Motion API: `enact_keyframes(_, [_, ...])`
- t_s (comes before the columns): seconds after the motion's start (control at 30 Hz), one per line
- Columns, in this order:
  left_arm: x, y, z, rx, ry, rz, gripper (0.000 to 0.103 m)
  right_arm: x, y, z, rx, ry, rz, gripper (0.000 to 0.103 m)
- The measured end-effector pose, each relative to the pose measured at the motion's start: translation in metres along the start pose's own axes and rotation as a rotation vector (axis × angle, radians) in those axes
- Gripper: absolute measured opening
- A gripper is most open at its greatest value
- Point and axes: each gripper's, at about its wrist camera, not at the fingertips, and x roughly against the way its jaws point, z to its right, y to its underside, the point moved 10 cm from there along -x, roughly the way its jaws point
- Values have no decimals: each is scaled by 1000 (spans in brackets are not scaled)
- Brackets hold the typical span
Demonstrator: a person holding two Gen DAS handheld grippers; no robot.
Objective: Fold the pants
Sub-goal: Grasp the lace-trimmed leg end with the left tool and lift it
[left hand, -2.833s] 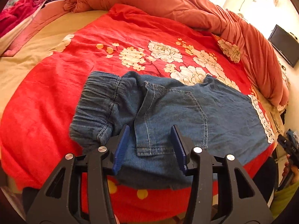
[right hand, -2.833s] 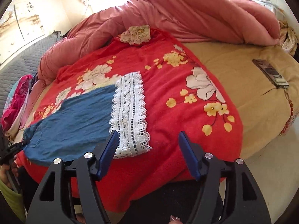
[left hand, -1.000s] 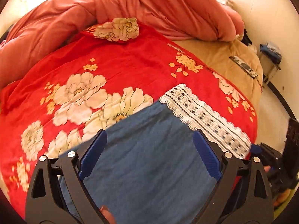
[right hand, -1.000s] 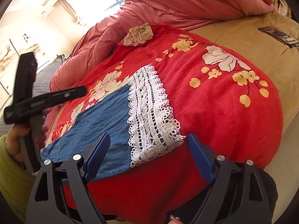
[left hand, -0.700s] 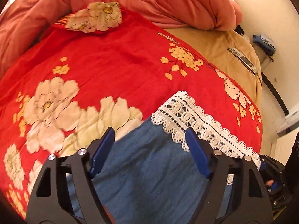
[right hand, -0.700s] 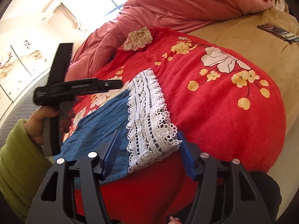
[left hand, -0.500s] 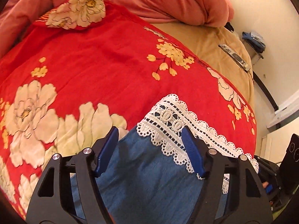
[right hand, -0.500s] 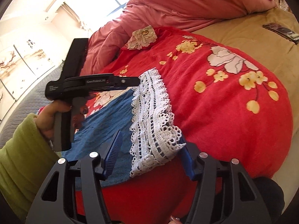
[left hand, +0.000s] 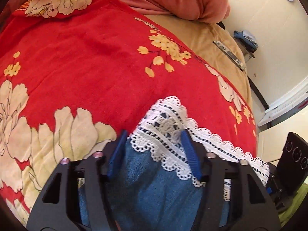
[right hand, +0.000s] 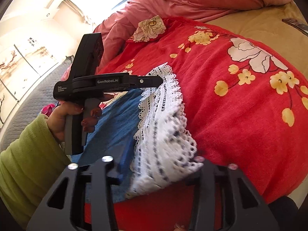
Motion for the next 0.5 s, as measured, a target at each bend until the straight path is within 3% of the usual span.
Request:
enact_keyframes(0.2, [3,1,2,6,-20,9,26,0,-1,-8,6,-57,2,23])
enact_keyframes(0.5, [31,-1,5,31,13,82,15,6,-8,-20,39,-112,49,23])
